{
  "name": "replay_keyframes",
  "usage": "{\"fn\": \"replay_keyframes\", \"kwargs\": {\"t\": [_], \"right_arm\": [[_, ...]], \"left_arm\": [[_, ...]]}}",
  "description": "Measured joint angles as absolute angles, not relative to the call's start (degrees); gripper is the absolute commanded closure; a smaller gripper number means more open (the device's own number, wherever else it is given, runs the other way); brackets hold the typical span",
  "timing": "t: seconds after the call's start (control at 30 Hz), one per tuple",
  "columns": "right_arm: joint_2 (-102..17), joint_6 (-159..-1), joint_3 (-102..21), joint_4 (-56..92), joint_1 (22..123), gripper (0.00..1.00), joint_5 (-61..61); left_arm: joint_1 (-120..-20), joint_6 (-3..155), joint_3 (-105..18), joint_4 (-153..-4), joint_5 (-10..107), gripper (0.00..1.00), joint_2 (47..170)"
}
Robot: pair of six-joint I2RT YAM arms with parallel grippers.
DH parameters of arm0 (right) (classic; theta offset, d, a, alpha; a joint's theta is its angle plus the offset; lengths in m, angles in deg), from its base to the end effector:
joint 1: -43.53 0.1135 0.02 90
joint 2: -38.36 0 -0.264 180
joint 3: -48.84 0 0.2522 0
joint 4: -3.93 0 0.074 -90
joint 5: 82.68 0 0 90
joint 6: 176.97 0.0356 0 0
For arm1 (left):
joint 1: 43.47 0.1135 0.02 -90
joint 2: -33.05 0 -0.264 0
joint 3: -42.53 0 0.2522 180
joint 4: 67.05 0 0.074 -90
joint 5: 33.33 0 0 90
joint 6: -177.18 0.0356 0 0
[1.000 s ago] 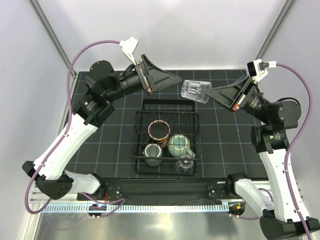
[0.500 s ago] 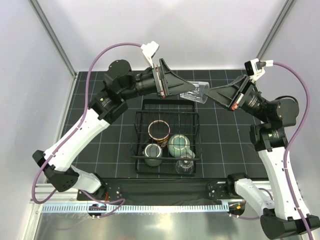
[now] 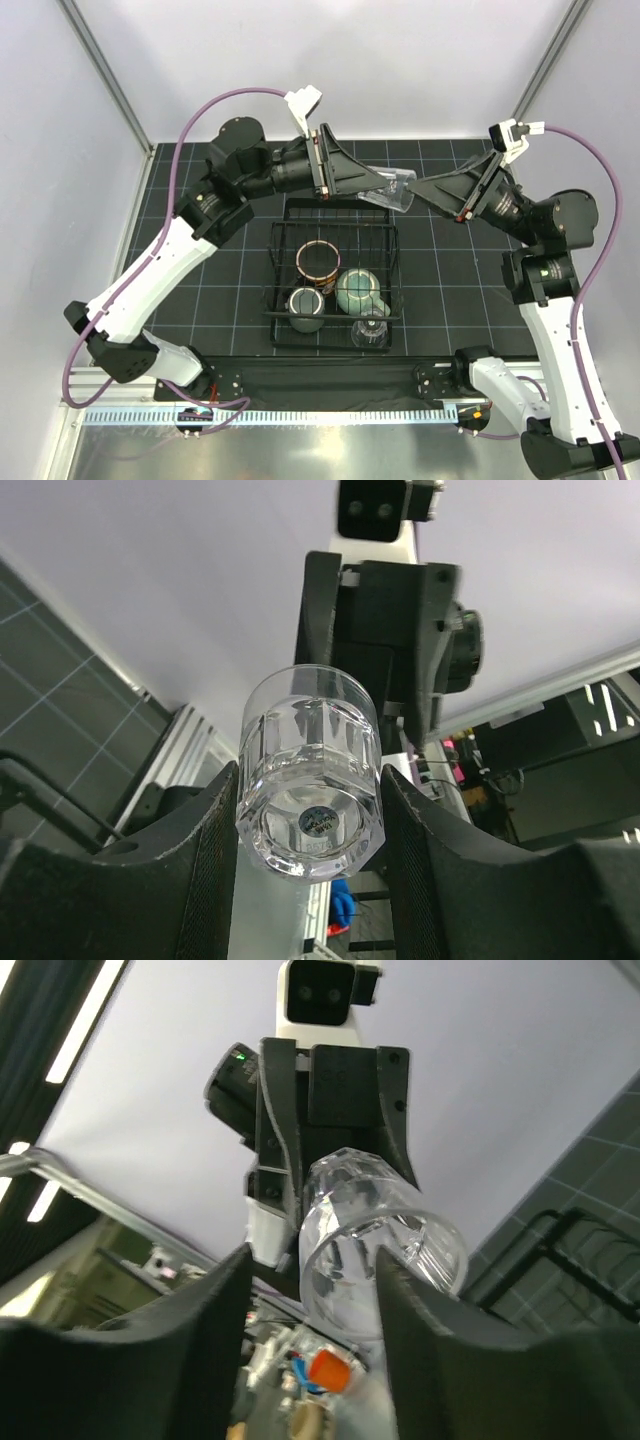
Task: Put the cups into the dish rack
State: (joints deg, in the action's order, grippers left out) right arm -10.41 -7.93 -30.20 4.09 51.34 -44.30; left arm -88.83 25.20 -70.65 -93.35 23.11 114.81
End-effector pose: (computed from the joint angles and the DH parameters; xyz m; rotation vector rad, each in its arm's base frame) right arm 0.1418 0.0476 0.4874 -0.1130 1.4683 1.7419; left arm 0.1972 -0.2277 0.5155 0.3178 1.8136 -1.8529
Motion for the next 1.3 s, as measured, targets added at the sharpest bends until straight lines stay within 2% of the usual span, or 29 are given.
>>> {"fn": "replay_keyframes", "kwargs": {"t": [0.13,0.33,0.53,0.87,1.3], "right_arm": [[-11.2,-17.5,-36.27,18.41,51.34,0.32,-42.81],[-14.04,-36.73,-50.22,50.03,51.4,0.32,-31.91],[-15.75,-45.08,-52.84,65.57,51.4,0.32,-25.83],[-18.13,-46.61,-52.45,70.49,51.4,0.32,-24.65],[-17.78,-46.64,-52.01,71.74,51.4,0.32,-24.32]], "left_arm": [[-88.85,29.4,-73.99,-103.25,26.14,1.0,114.78],[-89.14,39.65,-84.24,-129.72,38.62,1.0,115.72],[-92.61,45.16,-93.75,-148.71,50.21,1.0,118.78],[-102.65,46.84,-96.55,-157.32,64.13,1.0,125.12],[-104.37,47.39,-92.31,-158.28,69.31,1.0,126.87]]}}
